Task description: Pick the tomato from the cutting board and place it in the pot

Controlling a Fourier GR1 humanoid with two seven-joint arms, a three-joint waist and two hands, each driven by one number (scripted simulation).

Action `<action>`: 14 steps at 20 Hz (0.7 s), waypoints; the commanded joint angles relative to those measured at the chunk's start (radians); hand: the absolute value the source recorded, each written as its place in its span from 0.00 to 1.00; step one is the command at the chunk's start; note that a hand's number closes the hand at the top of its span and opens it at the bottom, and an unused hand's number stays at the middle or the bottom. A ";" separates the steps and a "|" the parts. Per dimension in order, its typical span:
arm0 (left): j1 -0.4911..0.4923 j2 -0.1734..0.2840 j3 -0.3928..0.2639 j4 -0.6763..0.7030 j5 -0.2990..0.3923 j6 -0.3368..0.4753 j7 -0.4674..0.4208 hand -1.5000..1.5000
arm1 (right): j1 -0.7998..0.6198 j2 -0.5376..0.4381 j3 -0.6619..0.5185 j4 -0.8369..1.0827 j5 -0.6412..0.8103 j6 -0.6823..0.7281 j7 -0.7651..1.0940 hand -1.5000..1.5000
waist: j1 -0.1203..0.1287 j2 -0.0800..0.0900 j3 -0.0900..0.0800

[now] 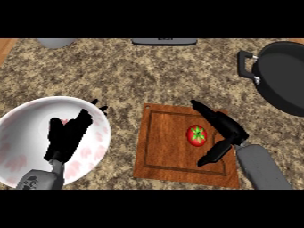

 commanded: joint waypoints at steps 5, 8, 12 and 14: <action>-0.009 -0.062 -0.021 0.052 -0.052 0.014 -0.022 0.50 | -0.025 0.070 0.061 0.174 0.160 -0.076 -0.215 1.00 | 0.000 0.010 0.000; -0.024 -0.003 0.036 0.017 -0.008 -0.025 0.021 0.50 | 0.005 0.087 0.050 0.192 0.131 -0.045 -0.244 1.00 | 0.002 0.010 0.000; 0.058 0.028 0.042 -0.015 0.000 -0.062 -0.015 0.50 | -0.042 0.059 -0.004 0.243 0.093 0.012 -0.284 1.00 | 0.009 0.010 0.000; -0.009 -0.014 0.041 0.094 -0.037 -0.037 -0.055 0.50 | -0.010 0.060 0.014 0.241 0.145 -0.046 -0.395 1.00 | -0.004 0.010 0.000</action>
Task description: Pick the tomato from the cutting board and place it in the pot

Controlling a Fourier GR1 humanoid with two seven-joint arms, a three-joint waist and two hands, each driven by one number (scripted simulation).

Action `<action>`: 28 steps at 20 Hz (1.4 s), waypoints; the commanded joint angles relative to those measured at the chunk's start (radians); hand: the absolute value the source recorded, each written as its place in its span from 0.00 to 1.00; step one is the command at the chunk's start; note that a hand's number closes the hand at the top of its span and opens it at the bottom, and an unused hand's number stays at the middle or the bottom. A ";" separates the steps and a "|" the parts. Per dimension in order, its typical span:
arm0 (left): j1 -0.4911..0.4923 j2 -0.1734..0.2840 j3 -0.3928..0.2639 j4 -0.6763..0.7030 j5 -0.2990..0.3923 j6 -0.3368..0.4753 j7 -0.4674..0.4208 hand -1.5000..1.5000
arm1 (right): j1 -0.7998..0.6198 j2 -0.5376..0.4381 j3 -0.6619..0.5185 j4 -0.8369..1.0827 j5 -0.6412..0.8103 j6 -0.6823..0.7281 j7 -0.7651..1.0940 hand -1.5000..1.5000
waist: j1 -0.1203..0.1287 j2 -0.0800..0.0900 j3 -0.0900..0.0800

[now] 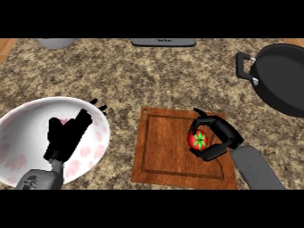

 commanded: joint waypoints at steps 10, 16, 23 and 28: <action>0.040 0.006 0.017 -0.038 0.005 0.003 0.014 0.50 | 0.032 -0.619 -0.297 0.151 -0.176 0.283 -0.237 1.00 | -0.026 0.043 0.025; 0.009 -0.009 0.012 -0.044 0.009 0.001 0.014 0.50 | 0.044 -0.770 -0.336 0.196 -0.209 0.318 -0.299 1.00 | -0.003 0.050 0.029; 0.016 -0.005 0.007 -0.017 -0.004 -0.007 -0.005 0.50 | 0.045 -0.860 -0.357 0.220 -0.216 0.245 -0.387 1.00 | 0.021 0.050 0.028; -0.006 -0.024 -0.019 -0.036 -0.013 -0.002 0.022 0.50 | 0.024 -0.919 -0.351 0.226 -0.193 0.174 -0.440 1.00 | 0.040 0.048 0.027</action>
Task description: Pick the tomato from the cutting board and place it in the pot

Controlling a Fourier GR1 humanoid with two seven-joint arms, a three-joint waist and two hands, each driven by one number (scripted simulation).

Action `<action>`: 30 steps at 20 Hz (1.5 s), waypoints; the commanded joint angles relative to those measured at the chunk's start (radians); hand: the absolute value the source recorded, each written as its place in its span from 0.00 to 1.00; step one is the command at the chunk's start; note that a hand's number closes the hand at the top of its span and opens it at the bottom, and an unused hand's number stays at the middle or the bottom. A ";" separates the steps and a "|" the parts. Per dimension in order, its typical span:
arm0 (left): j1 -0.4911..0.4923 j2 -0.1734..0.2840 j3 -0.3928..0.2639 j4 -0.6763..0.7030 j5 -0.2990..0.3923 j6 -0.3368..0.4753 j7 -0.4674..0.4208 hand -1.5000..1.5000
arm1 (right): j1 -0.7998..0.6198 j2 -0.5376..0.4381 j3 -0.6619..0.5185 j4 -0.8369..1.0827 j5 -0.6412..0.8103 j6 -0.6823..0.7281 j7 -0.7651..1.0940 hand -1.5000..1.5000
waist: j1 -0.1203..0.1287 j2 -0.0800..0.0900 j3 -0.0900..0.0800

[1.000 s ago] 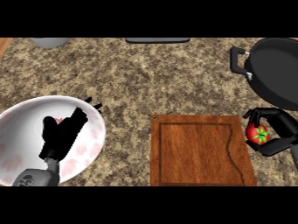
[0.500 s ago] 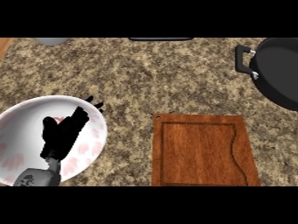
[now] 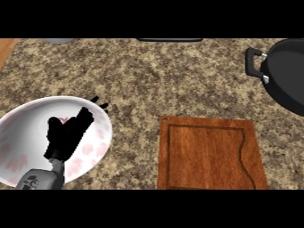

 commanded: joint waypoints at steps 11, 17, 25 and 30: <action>-0.054 -0.003 -0.005 0.039 -0.006 -0.023 0.012 0.50 | -0.166 -0.114 0.074 0.071 0.092 0.053 -0.155 1.00 | 0.055 0.004 -0.010; -0.050 -0.028 -0.015 0.066 -0.018 -0.014 -0.009 0.50 | -0.263 -0.077 0.189 0.077 0.219 -0.022 -0.146 1.00 | 0.050 0.003 -0.013; -0.037 -0.026 -0.031 0.001 -0.033 -0.003 0.054 0.50 | -0.410 -0.006 0.333 0.114 0.418 -0.185 -0.107 1.00 | 0.047 -0.007 -0.014; -0.036 -0.008 -0.003 0.033 -0.013 -0.036 0.009 0.50 | -0.423 0.062 0.409 0.166 0.572 -0.490 -0.047 1.00 | 0.057 0.003 -0.014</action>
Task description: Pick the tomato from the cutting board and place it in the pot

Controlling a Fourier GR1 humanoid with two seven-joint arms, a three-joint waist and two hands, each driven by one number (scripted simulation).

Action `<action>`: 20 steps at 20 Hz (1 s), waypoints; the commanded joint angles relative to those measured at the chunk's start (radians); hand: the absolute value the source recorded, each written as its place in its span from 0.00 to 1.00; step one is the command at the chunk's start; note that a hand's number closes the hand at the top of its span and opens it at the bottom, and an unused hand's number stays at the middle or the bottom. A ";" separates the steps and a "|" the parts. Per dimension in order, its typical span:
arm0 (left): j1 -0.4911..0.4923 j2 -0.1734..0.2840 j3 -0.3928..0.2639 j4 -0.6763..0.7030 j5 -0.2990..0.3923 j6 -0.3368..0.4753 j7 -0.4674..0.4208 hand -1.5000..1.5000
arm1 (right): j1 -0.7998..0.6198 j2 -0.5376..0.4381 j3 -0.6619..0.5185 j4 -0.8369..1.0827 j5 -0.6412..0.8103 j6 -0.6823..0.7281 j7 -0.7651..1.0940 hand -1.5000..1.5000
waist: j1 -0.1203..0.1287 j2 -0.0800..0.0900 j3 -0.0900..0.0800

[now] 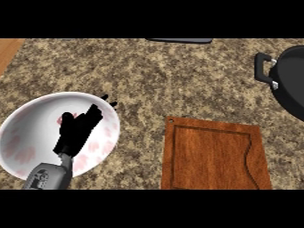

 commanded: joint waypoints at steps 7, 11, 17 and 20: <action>0.010 0.029 0.024 0.016 0.010 -0.035 -0.029 0.50 | -0.120 0.123 0.220 0.180 0.296 -0.022 0.242 1.00 | 0.016 0.008 -0.005; -0.007 -0.001 0.021 0.055 -0.003 -0.013 -0.027 0.50 | -0.149 0.193 0.256 0.250 0.350 0.006 0.276 0.00 | -0.019 0.001 -0.004; 0.018 0.023 0.041 0.008 0.002 -0.011 -0.008 0.50 | -0.191 0.288 0.046 0.274 0.132 0.083 0.131 0.00 | -0.040 -0.007 -0.002; 0.031 0.003 0.029 0.012 0.002 -0.002 0.001 0.50 | -0.239 0.293 -0.088 0.294 -0.007 0.182 0.091 0.00 | -0.039 -0.006 -0.001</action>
